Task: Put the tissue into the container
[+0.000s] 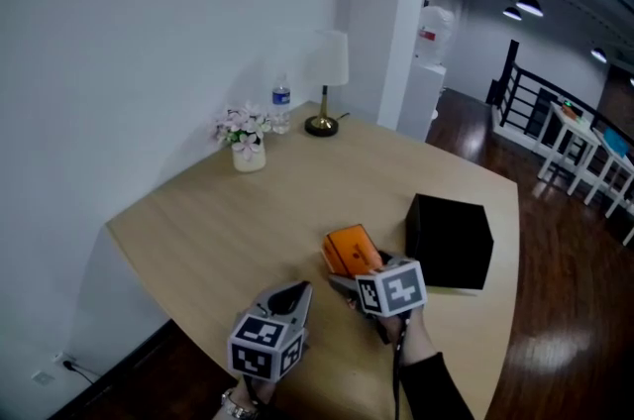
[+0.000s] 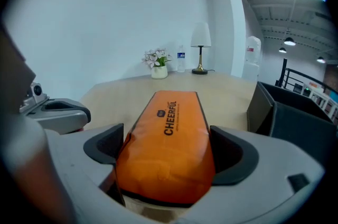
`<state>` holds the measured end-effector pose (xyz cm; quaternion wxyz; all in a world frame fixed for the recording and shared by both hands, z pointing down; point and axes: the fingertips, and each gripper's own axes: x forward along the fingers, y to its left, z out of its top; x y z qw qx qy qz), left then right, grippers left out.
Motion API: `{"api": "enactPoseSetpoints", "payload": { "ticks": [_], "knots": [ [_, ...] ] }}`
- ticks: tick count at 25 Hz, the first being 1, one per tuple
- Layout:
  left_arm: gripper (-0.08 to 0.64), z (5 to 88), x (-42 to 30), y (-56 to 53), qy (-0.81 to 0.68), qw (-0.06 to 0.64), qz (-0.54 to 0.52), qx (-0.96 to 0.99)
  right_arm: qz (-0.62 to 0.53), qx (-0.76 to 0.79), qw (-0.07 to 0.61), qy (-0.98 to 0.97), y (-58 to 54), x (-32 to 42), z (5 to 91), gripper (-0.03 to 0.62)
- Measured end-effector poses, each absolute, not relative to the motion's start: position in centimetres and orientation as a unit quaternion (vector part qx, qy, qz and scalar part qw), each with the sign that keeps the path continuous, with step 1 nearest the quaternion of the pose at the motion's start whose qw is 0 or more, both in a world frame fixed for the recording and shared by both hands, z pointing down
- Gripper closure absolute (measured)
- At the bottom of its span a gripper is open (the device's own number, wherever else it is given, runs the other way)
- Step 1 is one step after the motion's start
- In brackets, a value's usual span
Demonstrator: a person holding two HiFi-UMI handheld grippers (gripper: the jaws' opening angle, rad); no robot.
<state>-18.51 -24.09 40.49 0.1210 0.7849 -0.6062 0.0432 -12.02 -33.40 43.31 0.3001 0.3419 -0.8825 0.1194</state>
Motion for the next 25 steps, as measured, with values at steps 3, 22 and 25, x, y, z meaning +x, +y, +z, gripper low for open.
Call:
{"api": "enactPoseSetpoints", "payload": {
  "ticks": [3, 22, 25],
  "knots": [
    [0.554, 40.2, -18.9, -24.3, -0.61, 0.12, 0.042, 0.782, 0.109, 0.36, 0.282, -0.883, -33.5, -11.7, 42.9, 0.1],
    [0.555, 37.3, -14.4, -25.3, -0.583, 0.091, 0.052, 0.806, 0.047, 0.271, 0.259, -0.926, -32.1, -8.0, 37.0, 0.193],
    [0.554, 37.2, -12.5, -25.7, -0.569, 0.091, 0.057, 0.815, 0.025, 0.252, 0.269, -0.929, -32.8, -5.5, 35.4, 0.193]
  ]
}}
